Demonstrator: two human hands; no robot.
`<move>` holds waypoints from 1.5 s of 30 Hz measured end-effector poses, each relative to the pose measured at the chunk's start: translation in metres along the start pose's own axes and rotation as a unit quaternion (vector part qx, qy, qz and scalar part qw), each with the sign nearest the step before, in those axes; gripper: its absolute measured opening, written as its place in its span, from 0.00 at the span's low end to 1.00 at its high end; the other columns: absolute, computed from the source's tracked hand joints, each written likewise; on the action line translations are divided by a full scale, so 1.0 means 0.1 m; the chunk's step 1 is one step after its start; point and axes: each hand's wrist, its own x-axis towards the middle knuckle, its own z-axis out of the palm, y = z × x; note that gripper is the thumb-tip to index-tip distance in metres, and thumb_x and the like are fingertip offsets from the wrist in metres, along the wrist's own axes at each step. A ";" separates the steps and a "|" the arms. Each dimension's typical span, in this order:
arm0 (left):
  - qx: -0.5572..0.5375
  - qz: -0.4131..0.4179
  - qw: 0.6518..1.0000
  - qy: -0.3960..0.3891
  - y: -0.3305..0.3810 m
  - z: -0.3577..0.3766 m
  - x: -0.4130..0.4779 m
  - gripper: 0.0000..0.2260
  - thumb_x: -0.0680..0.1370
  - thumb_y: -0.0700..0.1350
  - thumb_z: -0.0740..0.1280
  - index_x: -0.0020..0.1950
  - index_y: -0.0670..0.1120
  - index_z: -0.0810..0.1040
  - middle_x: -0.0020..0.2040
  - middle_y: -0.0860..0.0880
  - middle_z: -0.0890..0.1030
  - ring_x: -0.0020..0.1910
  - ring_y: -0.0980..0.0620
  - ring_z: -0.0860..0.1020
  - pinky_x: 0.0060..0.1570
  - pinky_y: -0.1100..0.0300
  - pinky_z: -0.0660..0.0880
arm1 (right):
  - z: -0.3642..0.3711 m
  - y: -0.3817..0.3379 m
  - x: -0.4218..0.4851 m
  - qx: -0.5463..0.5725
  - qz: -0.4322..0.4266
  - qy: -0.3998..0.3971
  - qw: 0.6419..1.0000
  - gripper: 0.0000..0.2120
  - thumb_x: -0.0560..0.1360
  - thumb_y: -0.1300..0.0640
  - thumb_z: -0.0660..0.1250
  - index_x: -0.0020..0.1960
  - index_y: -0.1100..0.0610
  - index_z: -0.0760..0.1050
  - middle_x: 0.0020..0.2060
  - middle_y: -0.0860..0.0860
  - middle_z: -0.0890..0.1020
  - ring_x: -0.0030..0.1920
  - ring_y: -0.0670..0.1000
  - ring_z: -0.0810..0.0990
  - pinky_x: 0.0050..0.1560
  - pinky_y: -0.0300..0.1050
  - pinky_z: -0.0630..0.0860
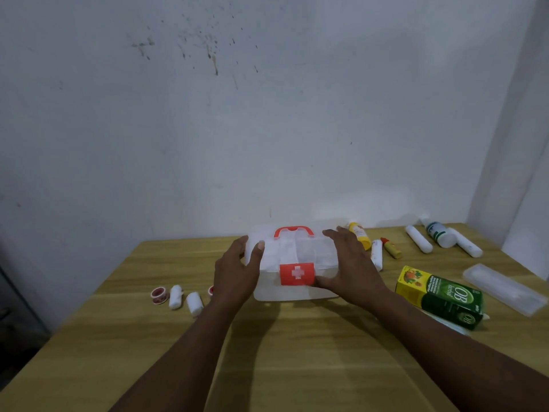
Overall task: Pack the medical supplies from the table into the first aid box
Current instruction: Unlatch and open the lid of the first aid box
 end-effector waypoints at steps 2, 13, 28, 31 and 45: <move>-0.005 0.000 1.000 0.007 0.01 -0.01 -0.01 0.34 0.75 0.70 0.58 0.73 0.50 0.73 0.70 0.49 0.78 0.67 0.47 0.76 0.64 0.42 0.76 | -0.02 -0.01 -0.02 0.017 0.000 -0.004 1.000 0.52 0.60 0.27 0.71 0.76 0.46 0.59 0.78 0.51 0.60 0.77 0.53 0.58 0.74 0.55 0.64; -0.045 0.045 0.997 0.052 0.24 -0.11 0.09 0.30 0.78 0.69 0.52 0.64 0.49 0.78 0.61 0.47 0.82 0.60 0.48 0.79 0.61 0.45 0.77 | -0.29 -0.33 0.15 0.172 0.103 0.065 0.977 0.37 0.61 0.27 0.71 0.61 0.49 0.73 0.58 0.49 0.75 0.60 0.48 0.74 0.52 0.43 0.70; -0.080 -0.083 0.990 0.076 0.46 -0.18 0.67 0.44 0.64 0.83 0.43 0.46 0.50 0.81 0.49 0.43 0.85 0.50 0.40 0.82 0.56 0.40 0.78 | -0.79 -0.51 1.10 0.306 0.268 -0.020 0.913 0.33 0.66 0.27 0.67 0.51 0.56 0.74 0.49 0.56 0.82 0.41 0.54 0.77 0.41 0.48 0.73; -0.084 -0.140 0.983 0.084 0.30 -0.07 0.94 0.45 0.64 0.84 0.45 0.50 0.48 0.80 0.48 0.43 0.84 0.51 0.39 0.82 0.57 0.38 0.78 | -0.68 -0.37 1.27 0.372 0.293 -0.011 0.881 0.27 0.69 0.30 0.67 0.46 0.54 0.74 0.48 0.57 0.81 0.39 0.54 0.74 0.39 0.47 0.72; 0.005 -0.195 0.976 -0.098 -0.01 0.13 0.93 0.31 0.79 0.66 0.54 0.58 0.40 0.79 0.61 0.38 0.80 0.59 0.38 0.78 0.63 0.44 0.74 | -0.12 0.14 1.09 0.330 0.365 -0.092 0.866 0.35 0.65 0.40 0.75 0.65 0.58 0.74 0.54 0.56 0.78 0.51 0.56 0.80 0.47 0.49 0.78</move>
